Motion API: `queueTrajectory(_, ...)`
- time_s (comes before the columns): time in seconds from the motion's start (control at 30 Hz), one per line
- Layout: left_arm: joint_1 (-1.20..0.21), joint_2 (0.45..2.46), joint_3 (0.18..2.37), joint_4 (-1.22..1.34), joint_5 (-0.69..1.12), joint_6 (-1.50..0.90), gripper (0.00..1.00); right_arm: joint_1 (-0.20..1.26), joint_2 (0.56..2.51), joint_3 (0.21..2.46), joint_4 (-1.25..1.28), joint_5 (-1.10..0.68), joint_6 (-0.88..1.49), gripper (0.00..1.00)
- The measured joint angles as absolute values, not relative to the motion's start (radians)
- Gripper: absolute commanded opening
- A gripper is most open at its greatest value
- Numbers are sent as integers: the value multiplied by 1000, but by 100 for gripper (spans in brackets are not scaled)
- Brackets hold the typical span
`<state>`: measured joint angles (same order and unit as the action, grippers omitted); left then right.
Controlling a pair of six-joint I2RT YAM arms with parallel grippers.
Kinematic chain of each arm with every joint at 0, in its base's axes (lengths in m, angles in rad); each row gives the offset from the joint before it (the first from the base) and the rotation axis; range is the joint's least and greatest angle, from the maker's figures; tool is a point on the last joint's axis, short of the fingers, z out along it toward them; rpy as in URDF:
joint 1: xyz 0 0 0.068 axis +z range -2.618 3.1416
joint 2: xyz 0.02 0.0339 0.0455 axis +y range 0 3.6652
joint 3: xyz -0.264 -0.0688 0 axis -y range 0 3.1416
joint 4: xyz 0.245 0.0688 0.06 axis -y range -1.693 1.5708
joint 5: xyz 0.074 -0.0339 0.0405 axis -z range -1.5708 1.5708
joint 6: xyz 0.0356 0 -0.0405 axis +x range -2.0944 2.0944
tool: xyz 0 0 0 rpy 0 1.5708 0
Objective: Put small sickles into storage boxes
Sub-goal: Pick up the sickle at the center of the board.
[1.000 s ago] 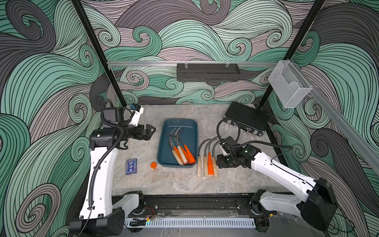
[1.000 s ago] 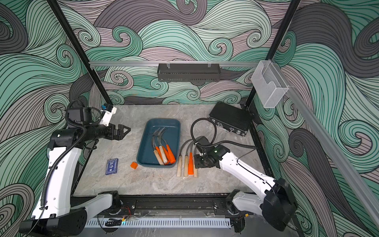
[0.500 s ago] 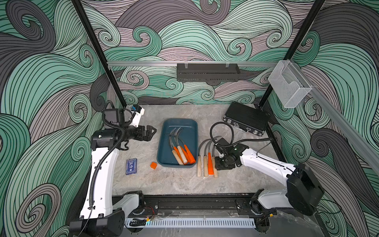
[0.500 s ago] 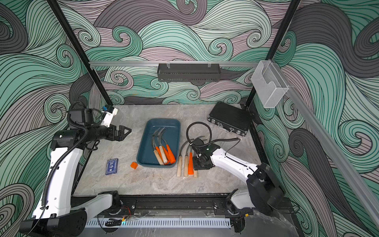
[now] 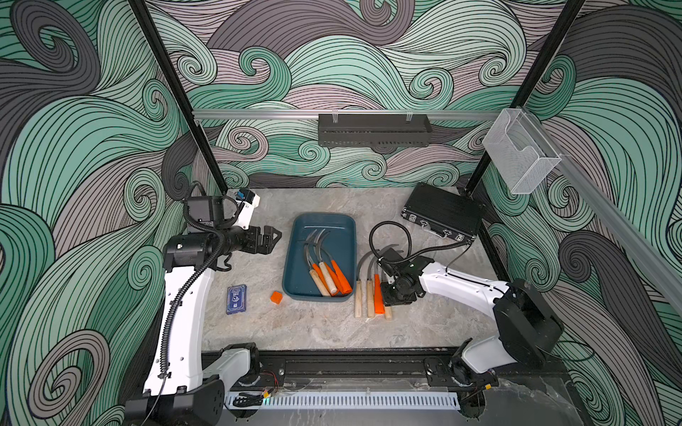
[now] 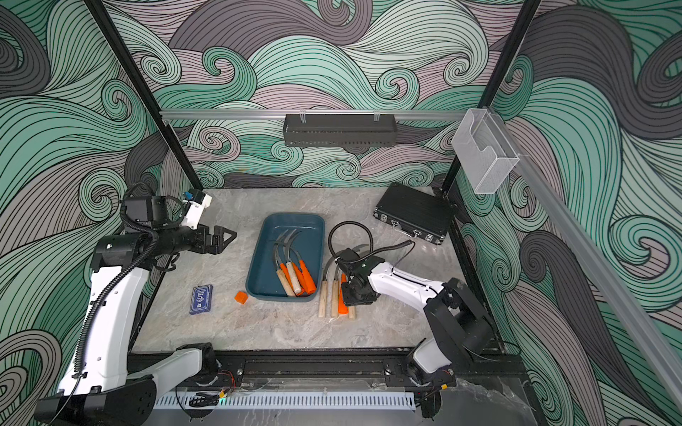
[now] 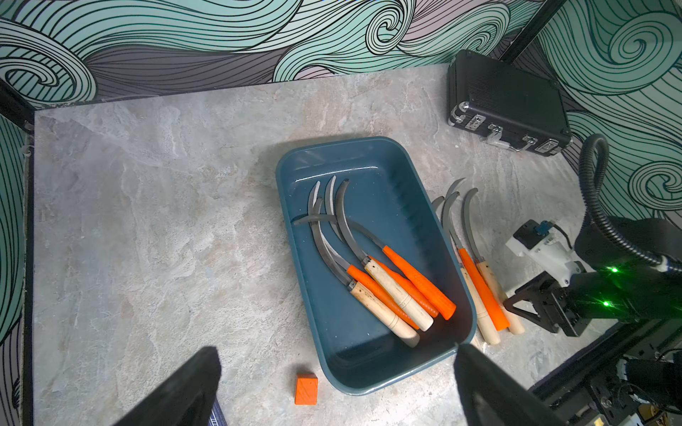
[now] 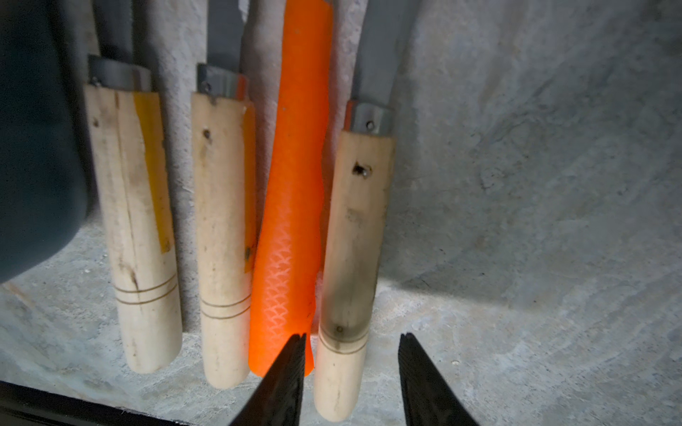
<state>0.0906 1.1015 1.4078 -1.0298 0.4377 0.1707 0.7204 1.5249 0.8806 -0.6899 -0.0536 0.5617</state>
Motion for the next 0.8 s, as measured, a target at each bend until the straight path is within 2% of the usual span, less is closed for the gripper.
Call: queueTrajectory(0.8,91,1093,1391,-1020,438,171,98,744,1624,914,-698,-6,562,37)
